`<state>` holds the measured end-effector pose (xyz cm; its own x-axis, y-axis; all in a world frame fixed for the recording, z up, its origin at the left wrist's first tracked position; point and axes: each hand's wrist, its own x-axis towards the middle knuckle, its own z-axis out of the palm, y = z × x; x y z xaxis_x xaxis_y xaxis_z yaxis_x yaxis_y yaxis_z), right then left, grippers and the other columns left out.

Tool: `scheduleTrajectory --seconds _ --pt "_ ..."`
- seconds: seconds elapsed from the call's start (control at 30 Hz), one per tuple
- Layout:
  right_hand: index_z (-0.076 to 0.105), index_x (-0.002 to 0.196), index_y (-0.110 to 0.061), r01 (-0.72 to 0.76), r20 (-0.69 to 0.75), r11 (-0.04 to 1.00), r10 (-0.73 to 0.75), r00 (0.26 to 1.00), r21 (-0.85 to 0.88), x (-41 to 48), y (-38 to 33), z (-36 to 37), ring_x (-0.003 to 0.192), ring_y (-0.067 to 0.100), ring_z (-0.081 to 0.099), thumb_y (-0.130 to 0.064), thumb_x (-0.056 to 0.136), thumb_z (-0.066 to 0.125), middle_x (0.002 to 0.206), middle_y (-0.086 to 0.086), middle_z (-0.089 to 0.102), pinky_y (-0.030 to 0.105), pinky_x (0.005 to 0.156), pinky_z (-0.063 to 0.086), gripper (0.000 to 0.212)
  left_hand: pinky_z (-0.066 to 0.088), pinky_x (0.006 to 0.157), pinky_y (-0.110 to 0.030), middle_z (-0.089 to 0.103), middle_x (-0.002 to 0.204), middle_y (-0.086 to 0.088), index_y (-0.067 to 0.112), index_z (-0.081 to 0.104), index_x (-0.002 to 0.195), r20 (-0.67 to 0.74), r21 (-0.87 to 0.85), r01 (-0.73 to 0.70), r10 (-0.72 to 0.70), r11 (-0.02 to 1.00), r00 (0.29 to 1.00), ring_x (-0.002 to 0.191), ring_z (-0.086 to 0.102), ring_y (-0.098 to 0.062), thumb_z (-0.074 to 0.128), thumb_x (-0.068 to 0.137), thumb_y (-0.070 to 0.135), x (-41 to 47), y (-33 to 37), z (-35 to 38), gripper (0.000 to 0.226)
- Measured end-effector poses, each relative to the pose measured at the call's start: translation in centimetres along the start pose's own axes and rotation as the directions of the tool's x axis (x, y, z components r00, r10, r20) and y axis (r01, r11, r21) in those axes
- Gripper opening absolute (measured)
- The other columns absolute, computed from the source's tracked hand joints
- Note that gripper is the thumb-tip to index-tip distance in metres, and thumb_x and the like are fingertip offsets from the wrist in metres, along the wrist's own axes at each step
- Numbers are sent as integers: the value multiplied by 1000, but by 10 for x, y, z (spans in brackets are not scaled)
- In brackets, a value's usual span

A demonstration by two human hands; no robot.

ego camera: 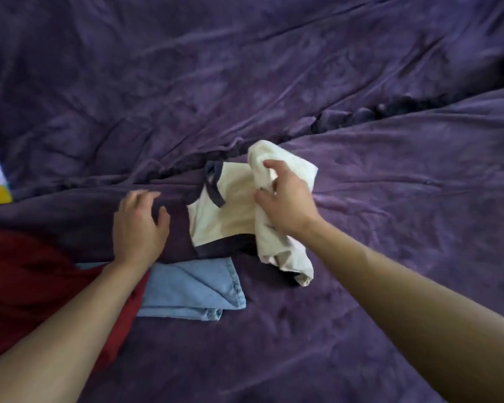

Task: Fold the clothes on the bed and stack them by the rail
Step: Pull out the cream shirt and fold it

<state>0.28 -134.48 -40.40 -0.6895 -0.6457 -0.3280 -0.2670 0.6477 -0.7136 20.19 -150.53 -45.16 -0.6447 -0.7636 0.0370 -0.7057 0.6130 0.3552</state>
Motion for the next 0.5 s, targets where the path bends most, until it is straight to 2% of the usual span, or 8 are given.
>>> scheduleTrajectory --seconds 0.07,0.17,0.2,0.27,0.33,0.37,0.43,0.5 --pt "38 141 -19 25 120 999 -21 993 -37 6 -18 42 99 31 61 -23 86 61 106 10 67 35 85 46 60 44 88 -50 58 111 -23 -1 63 111 -28 3 45 -45 999 999 104 53 -42 63 83 4 -8 -21 -9 28" --pt "37 145 -19 94 410 994 -64 910 -54 2 -19 84 106 27 61 -20 91 60 122 8 62 34 93 45 58 44 89 -49 58 109 -23 -1 63 110 -62 -33 110 -112 993 992 102 53 -43 61 84 5 -15 -39 -10 27" --pt "43 142 -18 115 412 992 -87 907 -44 0 -12 87 105 26 61 -17 93 57 121 7 63 34 93 45 51 43 91 -48 58 109 -24 -1 63 110 -69 -57 118 -122 991 990 103 53 -43 60 85 6 -14 -40 -9 26" --pt "54 133 -14 190 206 975 -165 965 -111 -2 11 77 106 28 60 -11 93 52 120 9 63 37 92 46 40 42 94 -47 57 112 -25 -2 62 112 -74 -94 95 -102 991 992 107 53 -42 58 88 10 -9 -31 -2 27" --pt "54 132 -12 235 -22 912 -257 966 -337 2 39 56 118 31 51 -9 91 51 131 11 55 42 93 45 41 40 97 -47 54 123 -25 0 61 117 -62 -87 26 -32 996 998 115 50 -41 55 90 14 2 -11 9 31" --pt "49 136 -14 225 -60 866 -279 958 -447 6 50 45 128 32 42 -13 92 52 141 11 47 45 96 44 45 39 99 -48 51 130 -25 2 60 121 -39 -71 -25 22 997 999 120 47 -40 54 91 16 7 3 17 34" --pt "34 145 -21 204 -19 771 -270 963 -603 19 64 29 144 31 19 -25 95 49 156 11 23 50 101 35 52 33 104 -50 39 145 -22 10 53 132 31 -39 -177 178 983 984 132 37 -39 50 94 21 19 34 36 40" --pt "23 149 -25 252 84 688 -268 960 -681 40 74 26 148 28 5 -38 98 42 160 9 9 50 106 29 56 23 111 -51 22 156 -16 20 41 142 140 10 -318 313 948 939 143 21 -35 43 97 26 32 55 59 46"
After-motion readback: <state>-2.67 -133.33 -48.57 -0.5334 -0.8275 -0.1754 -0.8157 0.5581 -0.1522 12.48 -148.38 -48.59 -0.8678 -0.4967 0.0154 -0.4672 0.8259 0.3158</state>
